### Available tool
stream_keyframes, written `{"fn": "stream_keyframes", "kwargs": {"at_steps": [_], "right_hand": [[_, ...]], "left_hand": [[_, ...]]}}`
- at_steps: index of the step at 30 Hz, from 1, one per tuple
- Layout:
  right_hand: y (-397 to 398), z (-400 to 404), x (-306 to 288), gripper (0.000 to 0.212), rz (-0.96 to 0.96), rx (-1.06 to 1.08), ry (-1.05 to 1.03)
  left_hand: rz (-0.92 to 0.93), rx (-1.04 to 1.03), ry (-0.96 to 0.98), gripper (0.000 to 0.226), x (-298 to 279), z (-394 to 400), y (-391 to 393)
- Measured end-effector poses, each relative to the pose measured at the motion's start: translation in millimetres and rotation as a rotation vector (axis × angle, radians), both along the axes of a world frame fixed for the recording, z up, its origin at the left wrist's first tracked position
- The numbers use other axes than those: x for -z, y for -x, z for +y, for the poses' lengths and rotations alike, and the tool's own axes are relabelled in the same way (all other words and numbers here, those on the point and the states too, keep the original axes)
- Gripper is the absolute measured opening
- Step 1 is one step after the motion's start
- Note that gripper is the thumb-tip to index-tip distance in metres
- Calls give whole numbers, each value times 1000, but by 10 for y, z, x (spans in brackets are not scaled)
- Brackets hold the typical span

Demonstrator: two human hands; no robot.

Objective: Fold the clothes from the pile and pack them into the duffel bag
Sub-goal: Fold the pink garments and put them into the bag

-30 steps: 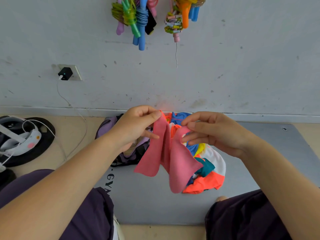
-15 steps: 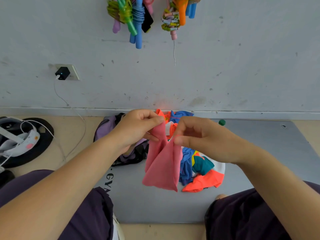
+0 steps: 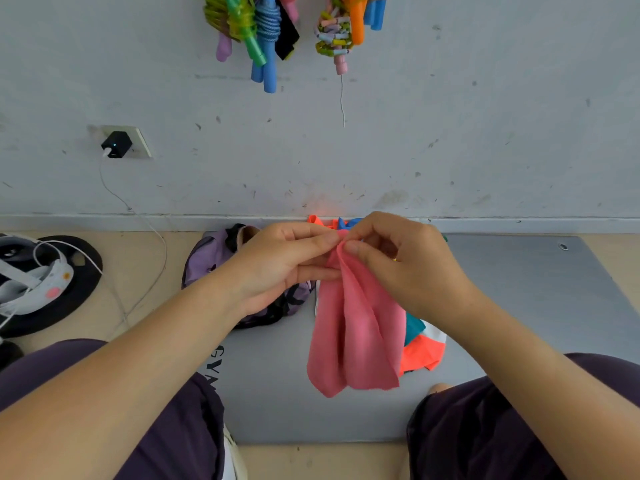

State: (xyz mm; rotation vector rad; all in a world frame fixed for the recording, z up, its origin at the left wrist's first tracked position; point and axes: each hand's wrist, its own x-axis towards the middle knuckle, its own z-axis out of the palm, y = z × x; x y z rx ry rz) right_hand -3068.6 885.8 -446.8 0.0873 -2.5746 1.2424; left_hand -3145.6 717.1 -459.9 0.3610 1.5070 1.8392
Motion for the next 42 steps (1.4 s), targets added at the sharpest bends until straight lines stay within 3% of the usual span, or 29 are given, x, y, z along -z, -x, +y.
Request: {"fn": "stream_keyframes", "kwargs": {"at_steps": [6, 11, 15, 19, 21, 23, 28, 32, 34, 35, 39, 42], "right_hand": [[19, 8, 9, 6, 99, 62, 75], [28, 9, 34, 9, 69, 57, 139], [35, 0, 43, 14, 6, 38, 257], [48, 61, -3, 7, -130, -68, 379], [55, 110, -29, 20, -223, -159, 409], [60, 140, -43, 28, -307, -229, 382], [68, 170, -40, 14, -408, -312, 338], [88, 208, 40, 21, -553, -368, 88], [105, 235, 65, 13, -551, -338, 24], [111, 246, 52, 5, -522, -309, 37], [149, 293, 23, 16, -365, -160, 64], [149, 271, 47, 23, -311, -135, -5]], "left_hand": [[0, -16, -4, 27, -9, 10, -25], [9, -29, -1, 25, -36, 4, -49], [150, -87, 80, 27, -22, -1, -76], [279, -109, 123, 11, -55, -40, -54], [421, -71, 189, 8, -77, -80, -21], [535, -38, 244, 6, -96, -122, 4], [627, 9, 255, 4, -143, -166, 19], [466, -109, 128, 10, -144, -153, 38], [428, -177, 75, 10, -159, -181, 89], [484, -179, 117, 8, -162, -214, 130], [735, 44, 529, 11, -99, -301, 206], [788, 52, 608, 12, -14, -260, 176]]}}
